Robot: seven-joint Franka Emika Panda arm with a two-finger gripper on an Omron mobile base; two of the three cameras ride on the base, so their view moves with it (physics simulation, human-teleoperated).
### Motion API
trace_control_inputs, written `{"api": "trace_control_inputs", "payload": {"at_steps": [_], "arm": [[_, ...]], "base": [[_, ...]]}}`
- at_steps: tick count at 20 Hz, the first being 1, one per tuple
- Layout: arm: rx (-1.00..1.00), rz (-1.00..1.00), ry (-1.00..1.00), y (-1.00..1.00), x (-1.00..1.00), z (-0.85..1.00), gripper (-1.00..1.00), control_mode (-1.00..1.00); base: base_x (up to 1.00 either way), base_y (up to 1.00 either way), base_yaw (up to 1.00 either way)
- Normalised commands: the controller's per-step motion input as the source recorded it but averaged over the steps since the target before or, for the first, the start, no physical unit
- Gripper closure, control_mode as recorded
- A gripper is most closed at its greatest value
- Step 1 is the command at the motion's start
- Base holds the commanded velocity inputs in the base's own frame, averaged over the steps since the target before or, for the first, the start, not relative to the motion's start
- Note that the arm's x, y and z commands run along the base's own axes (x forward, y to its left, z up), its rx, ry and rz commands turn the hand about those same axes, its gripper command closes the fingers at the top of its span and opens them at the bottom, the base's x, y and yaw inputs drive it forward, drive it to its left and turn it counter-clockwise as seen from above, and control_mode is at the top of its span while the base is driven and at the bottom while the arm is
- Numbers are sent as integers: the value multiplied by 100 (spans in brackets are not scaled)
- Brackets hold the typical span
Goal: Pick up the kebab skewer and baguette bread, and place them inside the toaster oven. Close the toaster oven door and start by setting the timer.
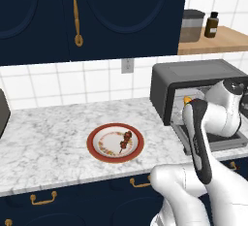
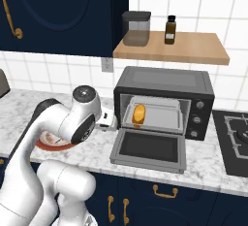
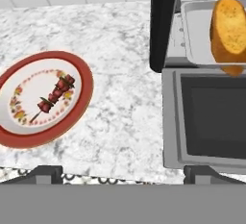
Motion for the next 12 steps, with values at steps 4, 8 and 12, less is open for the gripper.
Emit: {"api": "trace_control_inputs", "payload": {"at_steps": [4,8,12], "arm": [[-4,-28,10,100,-6,6,-100,-100],[0,-17,14,100,9,23,-100,-100],[2,-9,16,91,18,4,-100,-100]], "base": [[0,0,0],[0,0,0],[0,0,0]]}}
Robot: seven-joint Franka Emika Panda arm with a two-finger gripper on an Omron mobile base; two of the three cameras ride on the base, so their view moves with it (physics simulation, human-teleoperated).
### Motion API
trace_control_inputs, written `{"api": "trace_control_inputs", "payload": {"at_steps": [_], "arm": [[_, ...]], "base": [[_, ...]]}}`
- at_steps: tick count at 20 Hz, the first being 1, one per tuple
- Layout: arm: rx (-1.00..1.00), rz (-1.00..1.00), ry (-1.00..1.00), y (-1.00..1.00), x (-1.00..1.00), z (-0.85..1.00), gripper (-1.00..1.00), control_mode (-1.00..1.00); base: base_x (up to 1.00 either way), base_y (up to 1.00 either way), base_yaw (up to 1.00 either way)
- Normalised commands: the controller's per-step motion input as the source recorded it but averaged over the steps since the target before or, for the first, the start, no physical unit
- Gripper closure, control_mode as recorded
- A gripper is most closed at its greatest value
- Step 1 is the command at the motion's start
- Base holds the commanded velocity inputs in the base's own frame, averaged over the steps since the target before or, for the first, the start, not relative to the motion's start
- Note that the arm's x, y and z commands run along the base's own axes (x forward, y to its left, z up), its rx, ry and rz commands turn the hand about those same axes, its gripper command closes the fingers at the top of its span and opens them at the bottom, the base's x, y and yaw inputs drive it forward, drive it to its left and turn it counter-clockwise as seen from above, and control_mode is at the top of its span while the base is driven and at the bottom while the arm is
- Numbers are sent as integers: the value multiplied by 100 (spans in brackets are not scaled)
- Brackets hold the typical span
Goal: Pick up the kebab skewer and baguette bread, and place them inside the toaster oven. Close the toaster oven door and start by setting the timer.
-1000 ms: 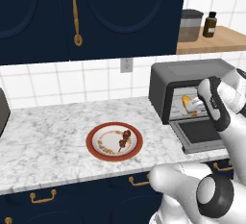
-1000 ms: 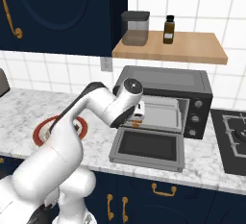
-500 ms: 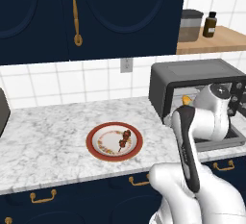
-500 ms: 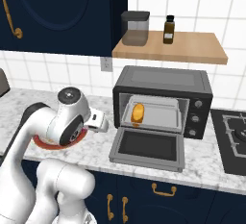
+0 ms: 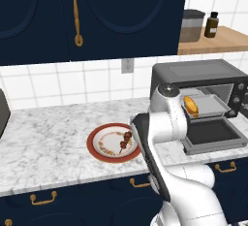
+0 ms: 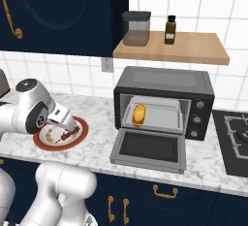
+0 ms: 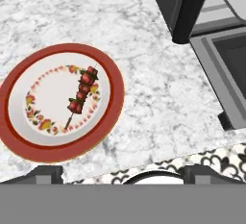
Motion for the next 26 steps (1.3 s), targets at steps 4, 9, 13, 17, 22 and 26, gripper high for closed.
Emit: {"api": "trace_control_inputs", "payload": {"at_steps": [4,9,13,17,22,26], "arm": [[4,-2,9,56,15,-14,-100,-100],[6,0,7,12,27,-37,-100,-100],[6,0,0,0,16,-50,-100,-100],[4,-5,-2,2,20,-38,-100,-100],[1,-7,1,12,37,-39,-100,-100],[1,-6,3,19,44,-35,-100,-100]], "base": [[0,0,0],[0,0,0],[0,0,0],[0,0,0],[0,0,0],[0,0,0]]}}
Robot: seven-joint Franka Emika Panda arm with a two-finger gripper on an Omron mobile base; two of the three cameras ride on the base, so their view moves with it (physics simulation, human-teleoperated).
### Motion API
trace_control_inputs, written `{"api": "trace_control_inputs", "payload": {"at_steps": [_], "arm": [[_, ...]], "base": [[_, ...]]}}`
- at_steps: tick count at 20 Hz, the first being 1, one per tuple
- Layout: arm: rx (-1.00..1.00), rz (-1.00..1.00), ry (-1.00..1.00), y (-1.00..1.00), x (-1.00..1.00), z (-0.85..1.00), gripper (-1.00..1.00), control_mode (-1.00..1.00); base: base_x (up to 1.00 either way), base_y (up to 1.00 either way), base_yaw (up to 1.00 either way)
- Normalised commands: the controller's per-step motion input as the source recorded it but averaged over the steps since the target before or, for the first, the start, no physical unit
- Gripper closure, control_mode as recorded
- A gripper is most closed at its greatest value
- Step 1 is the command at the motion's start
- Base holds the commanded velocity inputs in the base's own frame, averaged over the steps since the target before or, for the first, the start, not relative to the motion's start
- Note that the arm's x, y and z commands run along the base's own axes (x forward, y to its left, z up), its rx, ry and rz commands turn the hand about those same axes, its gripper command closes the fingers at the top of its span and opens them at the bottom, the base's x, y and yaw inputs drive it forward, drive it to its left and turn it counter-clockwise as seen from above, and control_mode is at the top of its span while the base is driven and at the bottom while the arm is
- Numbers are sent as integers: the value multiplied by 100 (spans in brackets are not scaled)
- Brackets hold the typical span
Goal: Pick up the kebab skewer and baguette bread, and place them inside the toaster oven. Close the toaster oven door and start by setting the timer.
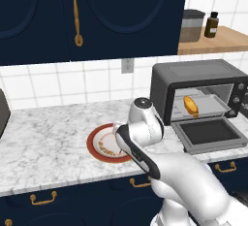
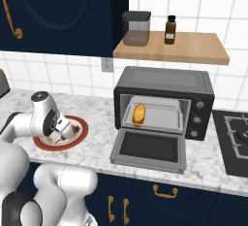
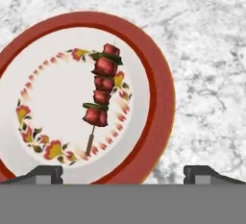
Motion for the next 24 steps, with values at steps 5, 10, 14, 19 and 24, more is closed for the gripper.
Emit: {"api": "trace_control_inputs", "payload": {"at_steps": [5,10,14,19,24], "arm": [[0,-4,9,20,38,-33,-100,-100],[0,0,10,14,43,-19,-100,-100],[0,0,8,15,36,-20,-100,-100],[0,0,7,5,27,-25,-100,-100],[-1,0,0,0,0,-18,-100,-100]], "base": [[0,0,0],[0,0,0],[0,0,0],[0,0,0],[0,0,0]]}}
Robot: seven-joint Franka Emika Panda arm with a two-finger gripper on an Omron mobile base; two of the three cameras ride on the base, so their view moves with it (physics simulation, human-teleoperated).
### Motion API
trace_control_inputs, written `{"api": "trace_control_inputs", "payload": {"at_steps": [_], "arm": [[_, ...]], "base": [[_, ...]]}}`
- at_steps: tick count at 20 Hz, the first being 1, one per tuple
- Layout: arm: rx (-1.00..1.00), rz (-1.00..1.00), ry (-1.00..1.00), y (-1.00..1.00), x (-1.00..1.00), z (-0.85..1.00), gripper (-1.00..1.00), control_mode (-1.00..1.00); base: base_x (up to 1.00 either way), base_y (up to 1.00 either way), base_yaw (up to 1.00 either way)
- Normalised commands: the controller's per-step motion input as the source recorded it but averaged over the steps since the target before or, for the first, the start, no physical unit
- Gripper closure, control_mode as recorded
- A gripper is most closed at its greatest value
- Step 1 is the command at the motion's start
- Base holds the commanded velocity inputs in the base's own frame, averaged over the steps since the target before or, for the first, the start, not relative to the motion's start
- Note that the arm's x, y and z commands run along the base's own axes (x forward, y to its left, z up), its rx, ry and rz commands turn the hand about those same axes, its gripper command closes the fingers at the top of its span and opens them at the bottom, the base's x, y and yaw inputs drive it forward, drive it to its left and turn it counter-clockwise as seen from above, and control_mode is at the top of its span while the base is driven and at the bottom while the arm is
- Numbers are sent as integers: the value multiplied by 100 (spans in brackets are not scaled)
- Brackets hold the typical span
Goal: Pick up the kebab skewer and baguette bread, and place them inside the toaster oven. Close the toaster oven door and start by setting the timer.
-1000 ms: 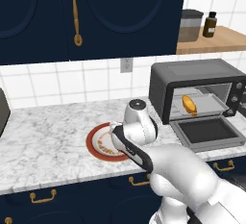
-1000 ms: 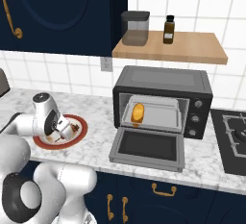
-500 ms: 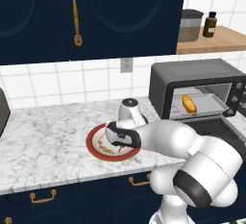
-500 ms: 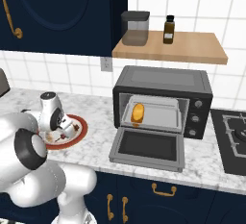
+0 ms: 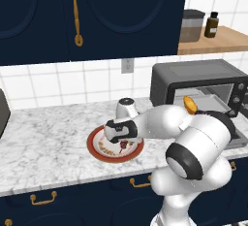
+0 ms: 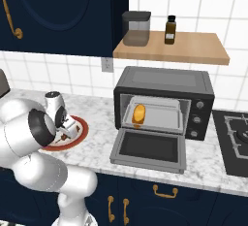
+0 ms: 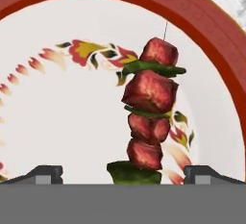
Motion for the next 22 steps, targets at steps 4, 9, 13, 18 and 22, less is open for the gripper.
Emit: {"api": "trace_control_inputs", "payload": {"at_steps": [4,9,13,18,22], "arm": [[0,-3,0,0,-17,-8,-100,-100],[0,-5,0,0,-17,-13,-100,-100],[-2,-4,0,0,0,-19,-100,-100],[-1,0,0,0,0,-10,100,-100],[0,0,0,0,0,-6,100,-100]], "base": [[0,0,0],[0,0,0],[0,0,0],[0,0,0],[0,0,0]]}}
